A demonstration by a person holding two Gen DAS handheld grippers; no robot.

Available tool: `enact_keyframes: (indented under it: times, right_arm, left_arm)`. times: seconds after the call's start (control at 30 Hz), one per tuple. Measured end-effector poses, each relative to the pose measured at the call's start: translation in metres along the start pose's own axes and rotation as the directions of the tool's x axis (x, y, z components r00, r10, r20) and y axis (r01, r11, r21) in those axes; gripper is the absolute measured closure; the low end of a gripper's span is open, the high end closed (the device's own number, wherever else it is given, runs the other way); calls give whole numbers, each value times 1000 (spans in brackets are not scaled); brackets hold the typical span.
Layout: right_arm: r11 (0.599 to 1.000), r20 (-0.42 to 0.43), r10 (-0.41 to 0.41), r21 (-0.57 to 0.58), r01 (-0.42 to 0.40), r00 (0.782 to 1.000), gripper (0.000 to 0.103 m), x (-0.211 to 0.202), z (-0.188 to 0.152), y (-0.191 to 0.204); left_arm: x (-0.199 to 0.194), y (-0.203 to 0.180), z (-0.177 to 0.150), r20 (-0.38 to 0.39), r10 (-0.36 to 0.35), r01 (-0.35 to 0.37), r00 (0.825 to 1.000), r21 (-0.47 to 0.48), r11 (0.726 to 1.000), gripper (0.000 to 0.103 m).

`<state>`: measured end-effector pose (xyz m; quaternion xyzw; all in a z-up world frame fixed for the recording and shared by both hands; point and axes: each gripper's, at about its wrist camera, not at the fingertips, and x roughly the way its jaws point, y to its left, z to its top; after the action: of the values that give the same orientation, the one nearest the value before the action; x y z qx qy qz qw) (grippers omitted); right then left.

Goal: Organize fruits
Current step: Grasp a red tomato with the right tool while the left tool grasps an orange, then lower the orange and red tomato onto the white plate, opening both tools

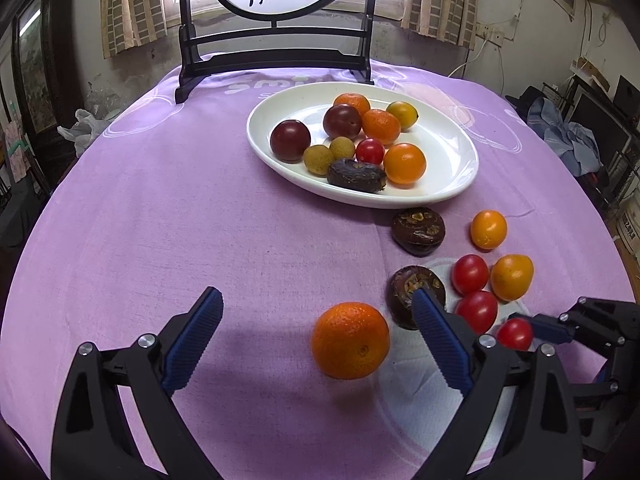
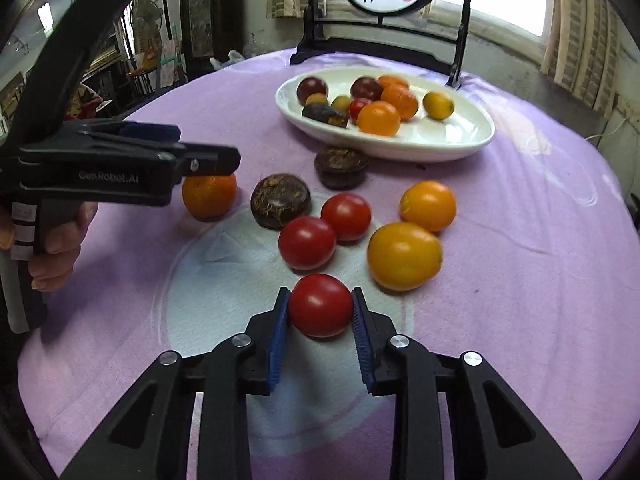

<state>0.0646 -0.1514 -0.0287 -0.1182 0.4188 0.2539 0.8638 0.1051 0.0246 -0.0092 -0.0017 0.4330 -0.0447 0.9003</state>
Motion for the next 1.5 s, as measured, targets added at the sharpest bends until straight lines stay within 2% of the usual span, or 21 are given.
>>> enact_keyframes:
  times: [0.17, 0.27, 0.37, 0.47, 0.53, 0.57, 0.7, 0.87, 0.93, 1.13, 1.33, 1.5]
  right_arm:
    - [998, 71, 3, 58, -7, 997, 73, -21, 3, -19]
    - [996, 75, -12, 92, 5, 997, 73, -23, 4, -31]
    - [994, 78, -23, 105, 14, 997, 73, -23, 4, -35]
    - [995, 86, -22, 99, 14, 996, 73, -24, 7, -35]
    - [995, 88, -22, 97, 14, 996, 73, -24, 7, -34]
    - [995, 89, -24, 98, 15, 996, 73, -24, 7, -35]
    - [995, 86, -27, 99, 18, 996, 73, -24, 6, -35]
    - [994, 105, -32, 110, 21, 994, 73, -27, 7, -36]
    - [992, 119, -40, 126, 25, 992, 73, -29, 8, -39]
    - [980, 166, -81, 195, 47, 983, 73, -38, 22, -56]
    - [982, 207, -113, 169, 78, 972, 73, -41, 59, -65]
    - [986, 217, -119, 142, 89, 969, 73, -32, 91, -69]
  left_arm:
    - [1, -4, -4, -14, -6, 7, 1000, 31, 999, 10]
    - [5, -9, -9, -22, 23, -22, 999, 58, 998, 10]
    - [7, -11, -11, -33, 17, -15, 999, 65, 998, 11]
    - [10, -12, -12, -40, 8, -5, 999, 71, 997, 23]
    - [15, -13, -13, -71, -4, 9, 997, 70, 998, 36]
    - [20, -14, -15, -96, -15, 22, 995, 73, 997, 48]
    - [21, -24, -19, -82, -3, 13, 997, 126, 992, 60]
    - [20, -19, -17, -84, -19, 26, 996, 93, 995, 61]
    - [16, -17, -14, -70, -2, 7, 998, 79, 997, 61]
    - [0, -16, 10, -26, -17, 19, 1000, 73, 997, 61]
    - [1, -13, 51, 20, 18, -19, 1000, 49, 999, 61]
    - [18, -8, 82, 18, 44, -44, 999, 1, 999, 61]
